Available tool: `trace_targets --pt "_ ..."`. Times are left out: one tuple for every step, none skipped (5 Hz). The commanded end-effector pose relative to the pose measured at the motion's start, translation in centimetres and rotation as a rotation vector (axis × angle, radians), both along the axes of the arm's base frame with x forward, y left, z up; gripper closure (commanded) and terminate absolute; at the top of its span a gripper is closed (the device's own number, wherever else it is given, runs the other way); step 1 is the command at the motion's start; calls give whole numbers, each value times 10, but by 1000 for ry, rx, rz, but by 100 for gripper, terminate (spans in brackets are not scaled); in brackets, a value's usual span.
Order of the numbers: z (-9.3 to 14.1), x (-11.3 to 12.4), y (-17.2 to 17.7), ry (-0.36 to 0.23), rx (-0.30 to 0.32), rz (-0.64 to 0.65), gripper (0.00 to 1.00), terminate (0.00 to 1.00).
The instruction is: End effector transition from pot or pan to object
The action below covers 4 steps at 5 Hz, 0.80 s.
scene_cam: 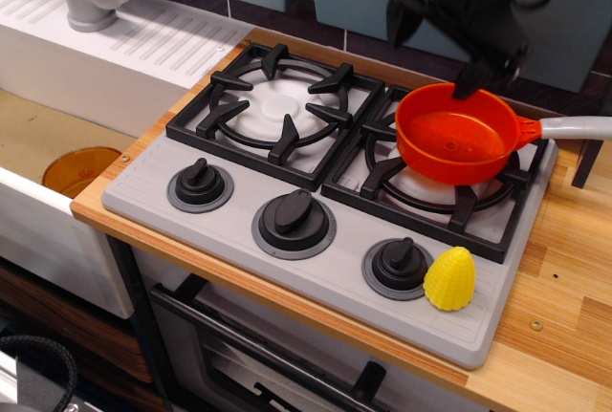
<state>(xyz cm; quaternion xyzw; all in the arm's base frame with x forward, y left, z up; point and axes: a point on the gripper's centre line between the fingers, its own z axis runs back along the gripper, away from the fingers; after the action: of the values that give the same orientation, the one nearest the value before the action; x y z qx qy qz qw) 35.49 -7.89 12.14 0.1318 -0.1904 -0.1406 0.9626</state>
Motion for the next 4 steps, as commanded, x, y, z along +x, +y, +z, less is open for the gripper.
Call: trace_targets --pt "27 -29 -28 -75 -30 35 0 0" --pt "12 -51 -40 -91 -29 42 0 0" --pt "-5 -70 -54 -106 -34 55 0 0" --pt "-22 -83 -63 -134 -33 60 0 0"
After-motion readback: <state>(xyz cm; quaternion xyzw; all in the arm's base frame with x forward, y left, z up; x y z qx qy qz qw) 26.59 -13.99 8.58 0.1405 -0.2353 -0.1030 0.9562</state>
